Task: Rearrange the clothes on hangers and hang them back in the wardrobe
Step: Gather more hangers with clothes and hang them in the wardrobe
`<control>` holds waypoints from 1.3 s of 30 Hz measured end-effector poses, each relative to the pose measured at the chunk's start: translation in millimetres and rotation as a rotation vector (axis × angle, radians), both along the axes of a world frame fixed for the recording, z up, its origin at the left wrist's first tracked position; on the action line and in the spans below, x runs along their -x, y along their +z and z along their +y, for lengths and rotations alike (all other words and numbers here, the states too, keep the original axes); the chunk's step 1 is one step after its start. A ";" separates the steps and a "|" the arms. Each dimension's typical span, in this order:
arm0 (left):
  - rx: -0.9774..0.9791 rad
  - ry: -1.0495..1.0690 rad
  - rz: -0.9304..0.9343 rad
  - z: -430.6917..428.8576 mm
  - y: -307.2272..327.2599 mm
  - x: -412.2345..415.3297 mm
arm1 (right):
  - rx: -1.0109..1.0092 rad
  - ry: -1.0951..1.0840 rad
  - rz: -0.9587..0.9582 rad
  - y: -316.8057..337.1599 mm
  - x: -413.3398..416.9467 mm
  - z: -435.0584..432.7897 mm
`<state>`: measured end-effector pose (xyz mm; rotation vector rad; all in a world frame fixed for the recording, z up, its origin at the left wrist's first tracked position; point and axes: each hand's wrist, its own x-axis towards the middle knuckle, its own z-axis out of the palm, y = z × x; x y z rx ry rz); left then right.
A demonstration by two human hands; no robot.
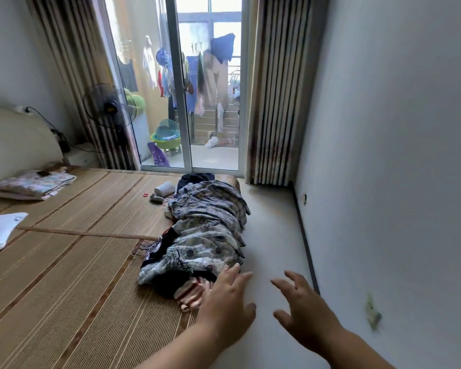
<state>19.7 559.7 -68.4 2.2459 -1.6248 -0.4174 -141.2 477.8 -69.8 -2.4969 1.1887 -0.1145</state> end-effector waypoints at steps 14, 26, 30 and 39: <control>-0.120 0.248 0.043 -120.5 -60.3 -149.2 | -0.047 0.221 0.144 -37.1 -165.2 -172.4; -0.152 0.601 0.120 -221.7 -62.9 -357.6 | -0.049 0.531 0.200 -36.5 -402.0 -311.2; -0.175 0.763 0.180 -241.1 -78.9 -407.8 | -0.048 0.675 0.227 -60.8 -476.7 -347.0; -0.239 1.218 0.397 -326.1 -155.9 -487.4 | -0.011 1.158 0.393 -158.5 -651.6 -433.4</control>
